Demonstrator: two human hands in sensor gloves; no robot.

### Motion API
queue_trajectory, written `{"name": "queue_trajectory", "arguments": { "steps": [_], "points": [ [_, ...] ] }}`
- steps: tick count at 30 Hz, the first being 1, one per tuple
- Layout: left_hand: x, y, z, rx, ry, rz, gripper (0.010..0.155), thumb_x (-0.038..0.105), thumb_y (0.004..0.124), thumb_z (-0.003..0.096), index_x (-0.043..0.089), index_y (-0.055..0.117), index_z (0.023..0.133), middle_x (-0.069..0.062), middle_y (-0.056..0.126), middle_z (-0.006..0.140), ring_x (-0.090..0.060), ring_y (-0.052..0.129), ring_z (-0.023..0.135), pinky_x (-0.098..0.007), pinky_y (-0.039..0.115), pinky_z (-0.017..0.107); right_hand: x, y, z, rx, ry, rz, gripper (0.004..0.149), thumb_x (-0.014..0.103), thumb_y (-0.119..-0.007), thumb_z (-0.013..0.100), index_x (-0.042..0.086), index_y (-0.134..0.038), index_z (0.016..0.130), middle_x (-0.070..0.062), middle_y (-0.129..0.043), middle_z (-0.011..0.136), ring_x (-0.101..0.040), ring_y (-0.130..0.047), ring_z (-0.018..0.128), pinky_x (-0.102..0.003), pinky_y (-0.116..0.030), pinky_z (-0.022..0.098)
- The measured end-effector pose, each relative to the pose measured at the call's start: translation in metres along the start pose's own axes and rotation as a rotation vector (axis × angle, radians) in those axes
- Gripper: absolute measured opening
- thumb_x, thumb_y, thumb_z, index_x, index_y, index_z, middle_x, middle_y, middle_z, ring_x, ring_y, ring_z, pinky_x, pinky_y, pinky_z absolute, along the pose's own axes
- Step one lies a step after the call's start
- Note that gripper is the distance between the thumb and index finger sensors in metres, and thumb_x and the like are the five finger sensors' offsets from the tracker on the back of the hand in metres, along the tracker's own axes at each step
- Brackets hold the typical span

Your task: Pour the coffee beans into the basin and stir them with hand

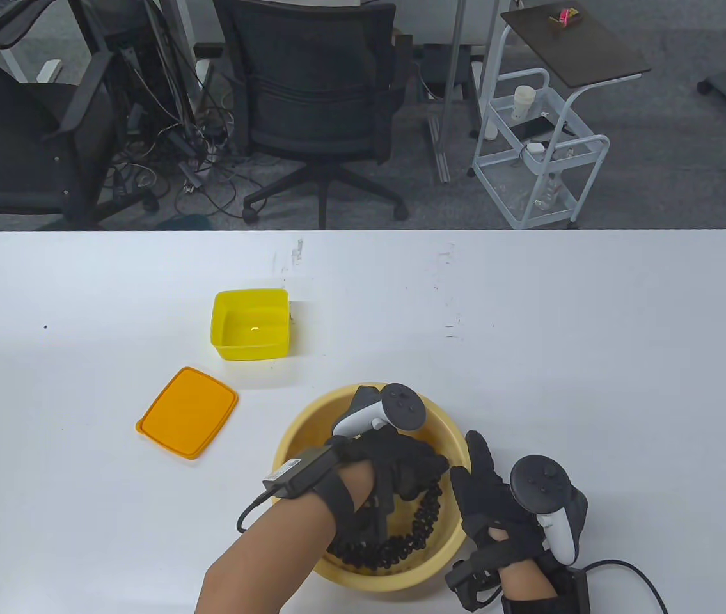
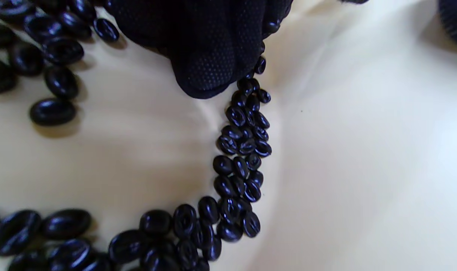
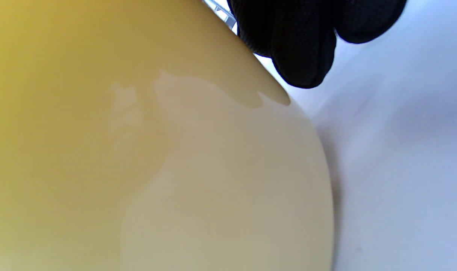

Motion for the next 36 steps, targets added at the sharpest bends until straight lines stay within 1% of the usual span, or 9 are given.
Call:
{"name": "queue_trajectory", "arguments": {
  "steps": [4, 9, 13, 16, 21, 23, 27, 32, 36],
  "points": [
    [0.004, -0.007, -0.006, 0.088, -0.028, 0.162, 0.064, 0.054, 0.054, 0.054, 0.012, 0.05, 0.102, -0.011, 0.072, 0.096, -0.024, 0.086, 0.077, -0.048, 0.054, 0.075, 0.0, 0.0, 0.0, 0.0, 0.0, 0.0, 0.065, 0.039, -0.054, 0.053, 0.013, -0.022, 0.104, -0.025, -0.06, 0.092, -0.047, -0.081, 0.074, -0.061, -0.059, 0.057],
    [0.015, -0.014, -0.011, 0.206, -0.138, 0.605, 0.062, 0.052, 0.057, 0.0527, 0.014, 0.058, 0.101, -0.014, 0.075, 0.094, -0.032, 0.086, 0.077, -0.052, 0.052, 0.074, 0.0, 0.0, 0.0, 0.001, -0.001, 0.0, 0.065, 0.04, -0.054, 0.053, 0.013, -0.022, 0.104, -0.025, -0.06, 0.092, -0.047, -0.081, 0.074, -0.061, -0.059, 0.057],
    [0.009, -0.01, -0.013, 0.149, -0.332, 0.921, 0.069, 0.054, 0.058, 0.0503, 0.006, 0.065, 0.099, -0.022, 0.082, 0.09, -0.039, 0.096, 0.076, -0.054, 0.062, 0.07, 0.0, 0.0, 0.0, 0.002, -0.002, 0.001, 0.065, 0.04, -0.054, 0.053, 0.013, -0.022, 0.104, -0.025, -0.06, 0.092, -0.047, -0.081, 0.074, -0.061, -0.059, 0.057],
    [-0.011, -0.004, -0.014, -0.043, -0.492, 1.061, 0.075, 0.058, 0.053, 0.0501, 0.0, 0.068, 0.095, -0.022, 0.09, 0.081, -0.033, 0.103, 0.065, -0.047, 0.069, 0.067, 0.0, 0.0, 0.0, 0.003, -0.002, 0.001, 0.065, 0.04, -0.054, 0.053, 0.013, -0.022, 0.104, -0.025, -0.06, 0.092, -0.047, -0.081, 0.074, -0.061, -0.059, 0.057],
    [-0.03, 0.005, -0.017, -0.241, -0.59, 0.864, 0.08, 0.06, 0.05, 0.0494, -0.005, 0.083, 0.081, -0.023, 0.102, 0.066, -0.035, 0.111, 0.05, -0.048, 0.072, 0.065, 0.0, 0.0, 0.0, 0.003, -0.002, 0.0, 0.065, 0.04, -0.054, 0.053, 0.013, -0.022, 0.104, -0.025, -0.06, 0.093, -0.047, -0.081, 0.074, -0.061, -0.059, 0.057],
    [-0.038, 0.018, -0.015, -0.344, -0.543, 0.685, 0.08, 0.06, 0.051, 0.0491, -0.005, 0.089, 0.075, -0.022, 0.106, 0.059, -0.035, 0.113, 0.043, -0.047, 0.075, 0.062, 0.0, 0.0, 0.0, 0.003, -0.002, 0.0, 0.065, 0.039, -0.054, 0.053, 0.013, -0.022, 0.104, -0.025, -0.06, 0.092, -0.047, -0.081, 0.074, -0.061, -0.059, 0.057],
    [-0.034, 0.034, -0.012, -0.425, -0.393, 0.434, 0.079, 0.06, 0.053, 0.0486, -0.006, 0.093, 0.066, -0.02, 0.11, 0.049, -0.033, 0.115, 0.032, -0.046, 0.079, 0.059, -0.001, 0.0, 0.0, 0.001, -0.002, -0.002, 0.065, 0.04, -0.054, 0.053, 0.013, -0.022, 0.104, -0.025, -0.06, 0.092, -0.047, -0.081, 0.074, -0.061, -0.059, 0.057],
    [-0.014, 0.046, -0.003, -0.428, -0.158, 0.097, 0.073, 0.059, 0.054, 0.0499, 0.0, 0.086, 0.077, -0.015, 0.107, 0.063, -0.028, 0.115, 0.048, -0.045, 0.078, 0.061, -0.001, 0.0, 0.0, 0.001, -0.003, -0.002, 0.065, 0.039, -0.054, 0.053, 0.013, -0.022, 0.104, -0.025, -0.06, 0.092, -0.047, -0.081, 0.074, -0.061, -0.059, 0.057],
    [-0.001, 0.038, 0.005, -0.338, -0.006, -0.108, 0.068, 0.057, 0.051, 0.0539, 0.003, 0.066, 0.093, -0.01, 0.092, 0.082, -0.024, 0.104, 0.069, -0.045, 0.073, 0.064, -0.001, 0.0, 0.0, 0.003, -0.003, -0.001, 0.065, 0.04, -0.053, 0.053, 0.013, -0.022, 0.104, -0.025, -0.06, 0.092, -0.047, -0.081, 0.074, -0.061, -0.059, 0.057]
  ]
}}
Point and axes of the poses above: the tracker on the back of each hand, its own x axis roughly to the thumb side, its own z axis roughly from the wrist to the fingertips, y = z × x, the point moved 5 cm from there along z, roughly from the wrist to the fingertips
